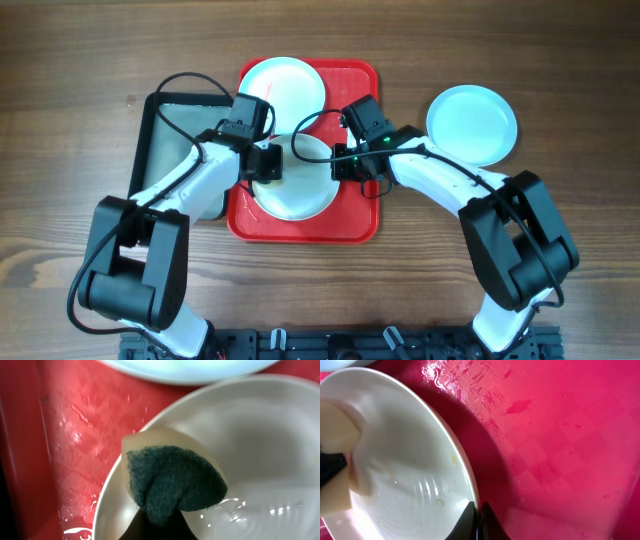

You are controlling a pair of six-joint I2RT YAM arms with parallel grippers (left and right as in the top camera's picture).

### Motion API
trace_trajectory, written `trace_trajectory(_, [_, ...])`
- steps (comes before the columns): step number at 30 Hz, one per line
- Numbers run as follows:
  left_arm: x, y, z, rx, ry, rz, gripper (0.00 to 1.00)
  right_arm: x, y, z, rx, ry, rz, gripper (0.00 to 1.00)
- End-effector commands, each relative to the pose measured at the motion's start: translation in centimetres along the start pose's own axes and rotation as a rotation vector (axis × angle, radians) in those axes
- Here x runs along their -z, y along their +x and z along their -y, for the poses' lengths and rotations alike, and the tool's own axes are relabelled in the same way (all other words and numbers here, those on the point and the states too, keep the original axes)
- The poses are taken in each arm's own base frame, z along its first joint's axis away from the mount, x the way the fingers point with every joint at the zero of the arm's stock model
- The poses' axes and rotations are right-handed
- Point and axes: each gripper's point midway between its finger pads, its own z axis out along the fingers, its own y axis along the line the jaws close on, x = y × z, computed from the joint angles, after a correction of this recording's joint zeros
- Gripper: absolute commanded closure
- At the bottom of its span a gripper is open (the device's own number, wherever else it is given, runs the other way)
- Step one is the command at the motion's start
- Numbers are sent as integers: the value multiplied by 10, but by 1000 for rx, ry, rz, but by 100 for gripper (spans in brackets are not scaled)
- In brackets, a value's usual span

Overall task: Clean dirty plates on tray and stack at the side
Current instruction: 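Scrub the white plate with the sponge in left gripper while right holds rim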

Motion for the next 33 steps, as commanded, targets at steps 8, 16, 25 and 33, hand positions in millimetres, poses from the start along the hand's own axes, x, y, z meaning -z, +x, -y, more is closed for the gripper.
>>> trace_trajectory(8, [-7, 25, 21, 16, 149, -78, 96, -3, -1, -4, 10, -12, -3, 96])
trace_trajectory(16, [-1, 31, 46, 19, 300, -113, 96, -2, -1, -4, 10, -12, -3, 96])
trace_trajectory(25, [6, 34, 63, 20, 402, -135, 96, -3, -1, -4, 10, -12, -3, 95])
trace_trajectory(33, [11, 30, 66, 17, 420, -121, 96, -2, -2, -4, 12, -13, -2, 96])
